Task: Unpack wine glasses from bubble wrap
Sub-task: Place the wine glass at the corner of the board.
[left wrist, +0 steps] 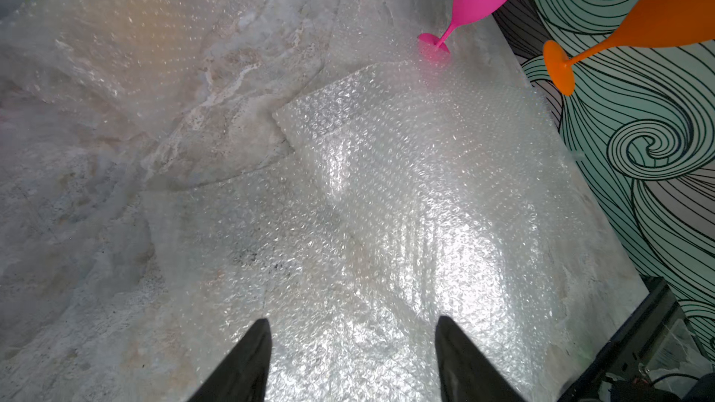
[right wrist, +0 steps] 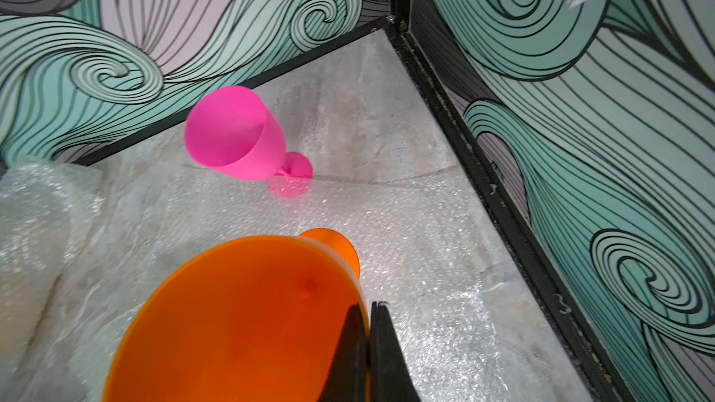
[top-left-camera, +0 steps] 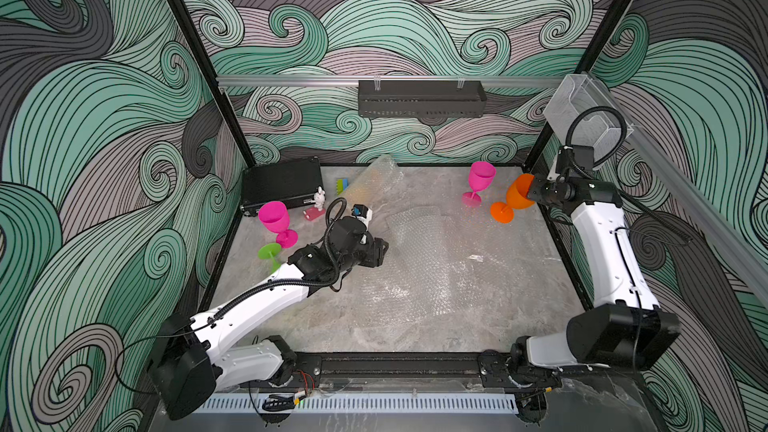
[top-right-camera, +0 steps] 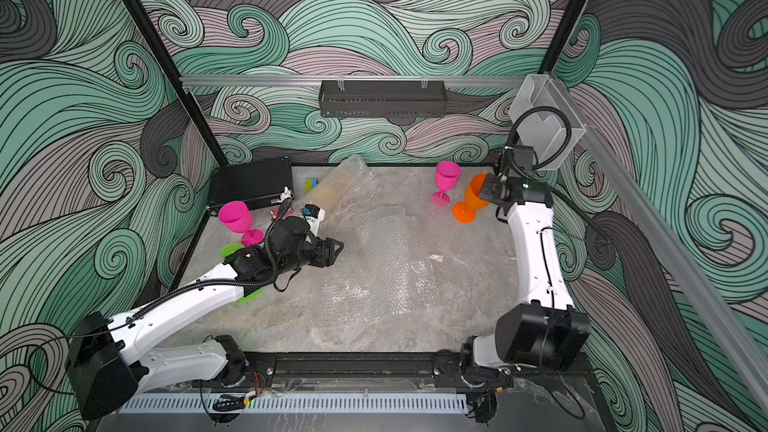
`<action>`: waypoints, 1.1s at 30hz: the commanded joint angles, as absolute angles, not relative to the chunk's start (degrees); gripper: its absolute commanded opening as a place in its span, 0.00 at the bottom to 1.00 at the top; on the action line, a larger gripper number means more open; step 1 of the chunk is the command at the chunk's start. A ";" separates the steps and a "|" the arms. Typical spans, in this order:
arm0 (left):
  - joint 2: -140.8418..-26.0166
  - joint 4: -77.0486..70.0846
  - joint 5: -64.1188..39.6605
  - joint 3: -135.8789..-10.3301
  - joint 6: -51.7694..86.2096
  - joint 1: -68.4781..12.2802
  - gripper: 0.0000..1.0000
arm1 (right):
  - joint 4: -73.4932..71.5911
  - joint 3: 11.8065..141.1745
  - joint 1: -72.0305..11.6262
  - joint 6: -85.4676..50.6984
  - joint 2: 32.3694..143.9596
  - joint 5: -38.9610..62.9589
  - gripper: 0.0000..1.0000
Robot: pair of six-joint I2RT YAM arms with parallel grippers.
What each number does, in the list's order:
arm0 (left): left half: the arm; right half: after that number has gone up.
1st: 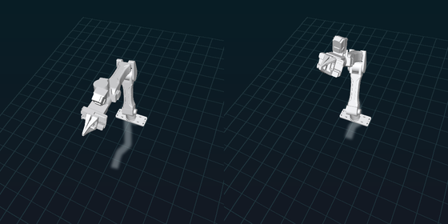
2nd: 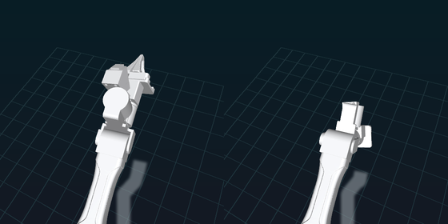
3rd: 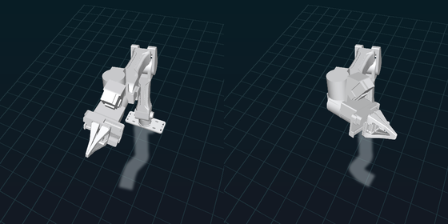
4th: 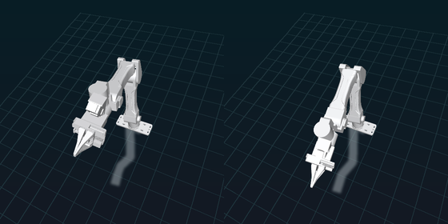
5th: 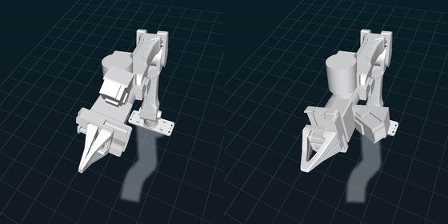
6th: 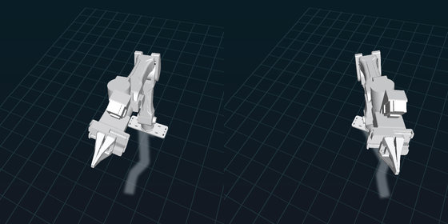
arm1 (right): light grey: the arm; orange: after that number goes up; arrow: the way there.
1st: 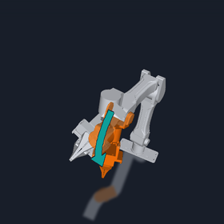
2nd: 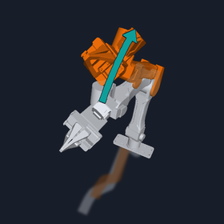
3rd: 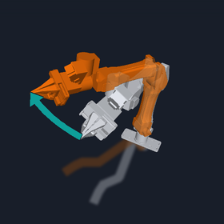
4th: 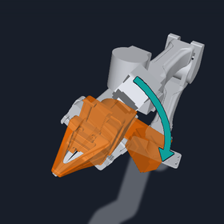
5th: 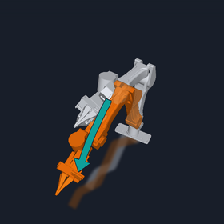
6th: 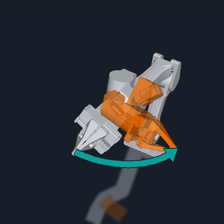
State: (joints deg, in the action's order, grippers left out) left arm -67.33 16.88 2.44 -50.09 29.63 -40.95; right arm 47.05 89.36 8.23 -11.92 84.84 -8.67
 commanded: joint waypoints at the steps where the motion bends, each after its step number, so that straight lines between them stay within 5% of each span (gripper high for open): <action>1: -67.26 17.30 -0.14 -50.55 31.21 -38.91 0.66 | 46.31 92.95 8.30 -10.04 89.57 -14.84 0.00; 21: -72.28 18.78 -4.08 -54.31 30.87 -31.39 0.65 | 46.55 122.97 9.44 -9.92 121.35 -13.48 0.00; 33: -74.19 19.51 -4.48 -55.85 30.86 -30.46 0.65 | 48.61 125.06 9.76 -9.59 127.23 -12.57 0.00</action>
